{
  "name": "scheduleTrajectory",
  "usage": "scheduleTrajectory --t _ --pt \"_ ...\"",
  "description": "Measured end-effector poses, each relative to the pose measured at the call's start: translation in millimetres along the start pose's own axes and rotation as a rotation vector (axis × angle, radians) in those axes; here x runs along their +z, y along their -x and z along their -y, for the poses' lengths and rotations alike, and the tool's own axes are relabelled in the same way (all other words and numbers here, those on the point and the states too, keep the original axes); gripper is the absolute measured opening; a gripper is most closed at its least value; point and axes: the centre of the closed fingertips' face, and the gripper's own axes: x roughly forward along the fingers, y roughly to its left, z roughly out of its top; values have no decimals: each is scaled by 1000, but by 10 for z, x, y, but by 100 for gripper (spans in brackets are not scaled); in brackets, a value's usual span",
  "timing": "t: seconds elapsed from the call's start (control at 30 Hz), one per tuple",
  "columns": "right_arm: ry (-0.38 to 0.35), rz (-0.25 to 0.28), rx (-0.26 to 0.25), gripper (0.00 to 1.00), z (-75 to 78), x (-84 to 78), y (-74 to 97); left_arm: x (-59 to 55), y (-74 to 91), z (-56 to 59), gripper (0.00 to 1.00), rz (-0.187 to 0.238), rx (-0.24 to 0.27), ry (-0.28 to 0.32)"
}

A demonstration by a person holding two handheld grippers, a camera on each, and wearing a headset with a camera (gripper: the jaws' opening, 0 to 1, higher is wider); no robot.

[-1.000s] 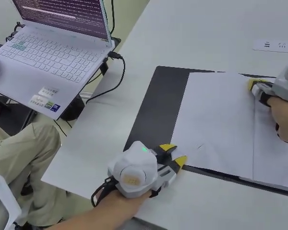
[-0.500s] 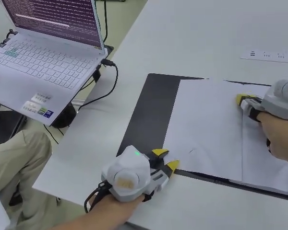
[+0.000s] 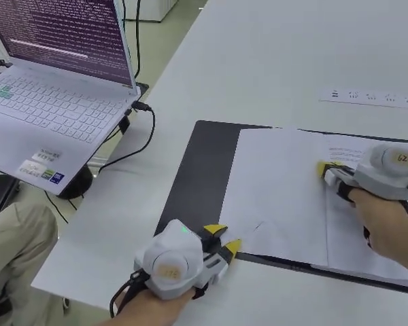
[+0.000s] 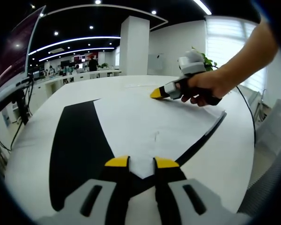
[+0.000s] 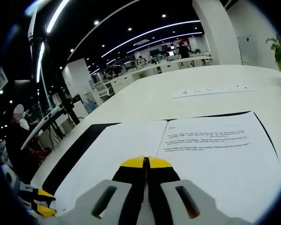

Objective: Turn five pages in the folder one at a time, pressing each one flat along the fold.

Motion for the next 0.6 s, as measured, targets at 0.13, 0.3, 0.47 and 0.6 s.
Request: scheduleTrajectory --t 0.13,0.3,0.47,0.6 --pt "-9 -1 -5 0 -14 -35 71 0 1 1 18 -2 1 -1" --pt "-7 -6 2 0 -53 -83 142 0 3 3 18 -1 1 0" --pt "-12 -9 1 0 -73 -125 207 0 4 3 18 -3 1 -1" --pt "-24 -8 3 0 -104 -185 287 -1 5 3 18 -3 1 -1"
